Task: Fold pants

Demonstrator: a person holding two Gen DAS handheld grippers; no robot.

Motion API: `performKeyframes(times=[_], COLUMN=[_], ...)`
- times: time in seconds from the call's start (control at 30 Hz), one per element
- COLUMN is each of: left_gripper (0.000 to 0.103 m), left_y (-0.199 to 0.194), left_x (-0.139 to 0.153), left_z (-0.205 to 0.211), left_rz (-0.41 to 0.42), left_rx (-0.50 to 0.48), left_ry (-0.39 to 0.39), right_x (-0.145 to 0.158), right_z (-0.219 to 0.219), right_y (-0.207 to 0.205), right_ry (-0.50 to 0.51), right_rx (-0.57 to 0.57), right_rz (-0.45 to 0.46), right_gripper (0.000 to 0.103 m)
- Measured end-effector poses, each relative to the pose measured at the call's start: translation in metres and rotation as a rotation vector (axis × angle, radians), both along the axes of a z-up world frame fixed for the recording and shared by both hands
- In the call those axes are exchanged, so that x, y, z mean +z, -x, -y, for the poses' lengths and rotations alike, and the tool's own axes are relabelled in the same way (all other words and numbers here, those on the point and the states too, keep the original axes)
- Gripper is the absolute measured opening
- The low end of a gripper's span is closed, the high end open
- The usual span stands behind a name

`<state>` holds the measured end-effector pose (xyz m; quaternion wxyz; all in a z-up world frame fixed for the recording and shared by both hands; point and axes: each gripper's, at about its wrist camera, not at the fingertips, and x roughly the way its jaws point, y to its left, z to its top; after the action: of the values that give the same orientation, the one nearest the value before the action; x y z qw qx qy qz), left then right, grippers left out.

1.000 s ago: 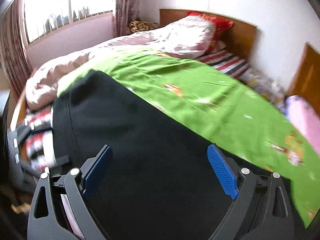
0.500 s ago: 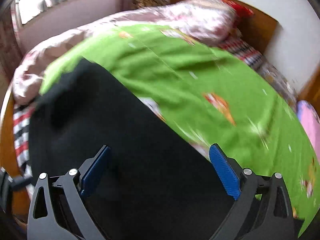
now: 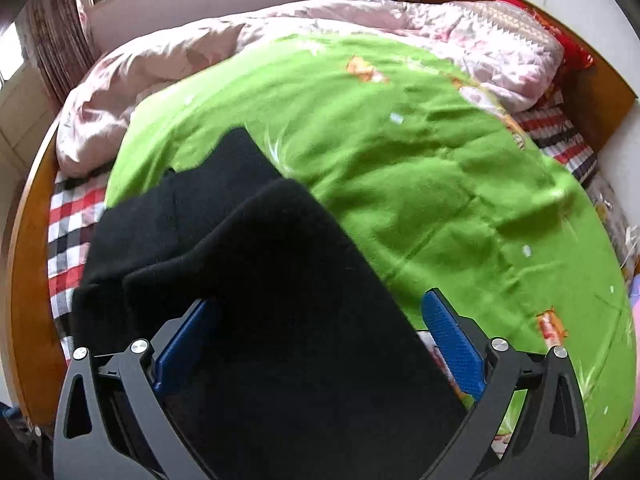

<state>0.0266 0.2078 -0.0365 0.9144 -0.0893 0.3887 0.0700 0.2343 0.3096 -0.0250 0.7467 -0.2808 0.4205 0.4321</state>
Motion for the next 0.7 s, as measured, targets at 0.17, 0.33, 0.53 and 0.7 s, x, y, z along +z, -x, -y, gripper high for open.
performKeyframes(times=[0.17,0.33,0.53,0.7], left_gripper=[0.101,0.1,0.085,0.083], left_y=[0.02,0.022,-0.002,-0.006], left_x=[0.01,-0.005,-0.031,-0.041], left_z=[-0.086,-0.186,-0.216,-0.214], left_rz=[0.085,0.173,0.136,0.109], left_rx=[0.087,0.193,0.227,0.285], left_ry=[0.365,0.704,0.829,0.831], right_x=[0.024,0.032,0.034,0.035], right_z=[0.046,0.104,0.166,0.195], right_y=[0.01,0.025,0.057,0.072], right_ry=[-0.161,-0.262,-0.295,-0.311], right_rx=[-0.059,-0.116,-0.136,-0.164], right_rz=[-0.029,-0.1,-0.083,-0.065], right_gripper=[0.098,0.098,0.098,0.098])
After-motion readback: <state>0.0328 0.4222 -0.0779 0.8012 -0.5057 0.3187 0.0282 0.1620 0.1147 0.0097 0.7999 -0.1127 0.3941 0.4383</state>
